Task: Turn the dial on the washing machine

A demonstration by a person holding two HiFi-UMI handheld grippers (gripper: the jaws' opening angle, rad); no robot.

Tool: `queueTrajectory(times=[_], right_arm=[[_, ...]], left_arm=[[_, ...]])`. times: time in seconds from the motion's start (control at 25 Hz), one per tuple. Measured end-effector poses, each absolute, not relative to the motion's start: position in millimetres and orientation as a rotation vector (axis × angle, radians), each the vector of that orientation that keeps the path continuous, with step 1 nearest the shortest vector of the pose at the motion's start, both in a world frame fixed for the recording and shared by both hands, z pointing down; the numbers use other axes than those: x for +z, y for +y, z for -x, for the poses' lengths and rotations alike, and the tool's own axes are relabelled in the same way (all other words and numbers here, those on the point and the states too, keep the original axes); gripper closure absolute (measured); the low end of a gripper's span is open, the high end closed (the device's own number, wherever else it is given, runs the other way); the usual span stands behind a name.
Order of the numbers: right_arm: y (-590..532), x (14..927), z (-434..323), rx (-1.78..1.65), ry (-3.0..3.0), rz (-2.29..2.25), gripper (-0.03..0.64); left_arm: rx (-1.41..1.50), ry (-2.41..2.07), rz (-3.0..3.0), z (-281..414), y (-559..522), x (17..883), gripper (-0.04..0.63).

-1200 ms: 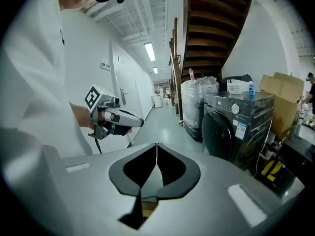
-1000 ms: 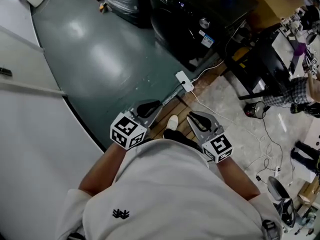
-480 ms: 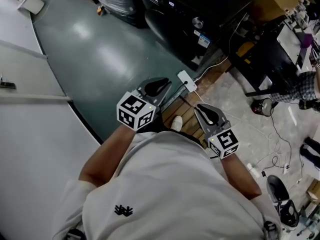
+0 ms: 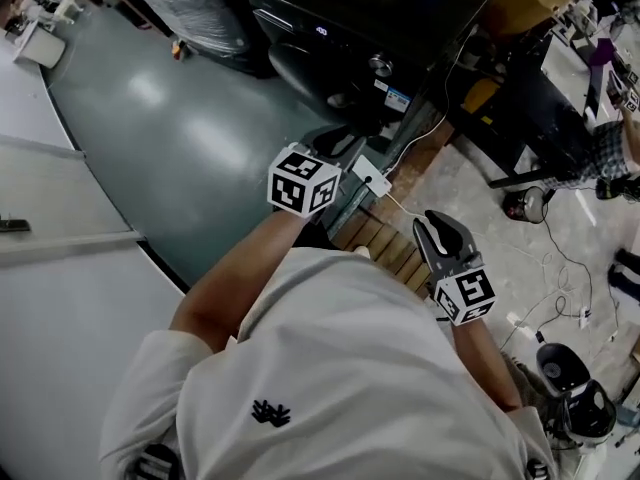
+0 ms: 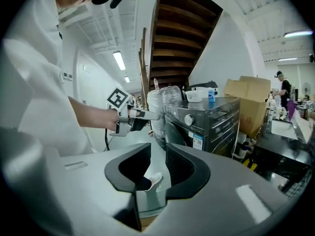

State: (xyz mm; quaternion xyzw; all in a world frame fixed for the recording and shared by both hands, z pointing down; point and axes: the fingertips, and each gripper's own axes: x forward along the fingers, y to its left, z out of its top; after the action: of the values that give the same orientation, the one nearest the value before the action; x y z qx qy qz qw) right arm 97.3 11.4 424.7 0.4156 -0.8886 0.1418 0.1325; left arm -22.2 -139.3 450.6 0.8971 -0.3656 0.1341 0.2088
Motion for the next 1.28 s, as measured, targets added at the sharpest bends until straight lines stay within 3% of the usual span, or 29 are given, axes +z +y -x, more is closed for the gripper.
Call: queueTrajectory(times=[0.4, 0.8, 1.28], right_arm=[[12, 446, -109, 0.536, -2.469, -1.350, 0.546], [21, 451, -128, 0.642, -2.384, -1.436, 0.546], [19, 452, -144, 0.658, -2.348, -1.510, 0.546]], left_arm=[[0.440, -1.092, -2.464, -1, -241, 493, 0.319], [0.341, -1.127, -2.320, -13, -309, 523, 0.267], [0.157, -1.093, -2.118, -24, -339, 535, 0.264]])
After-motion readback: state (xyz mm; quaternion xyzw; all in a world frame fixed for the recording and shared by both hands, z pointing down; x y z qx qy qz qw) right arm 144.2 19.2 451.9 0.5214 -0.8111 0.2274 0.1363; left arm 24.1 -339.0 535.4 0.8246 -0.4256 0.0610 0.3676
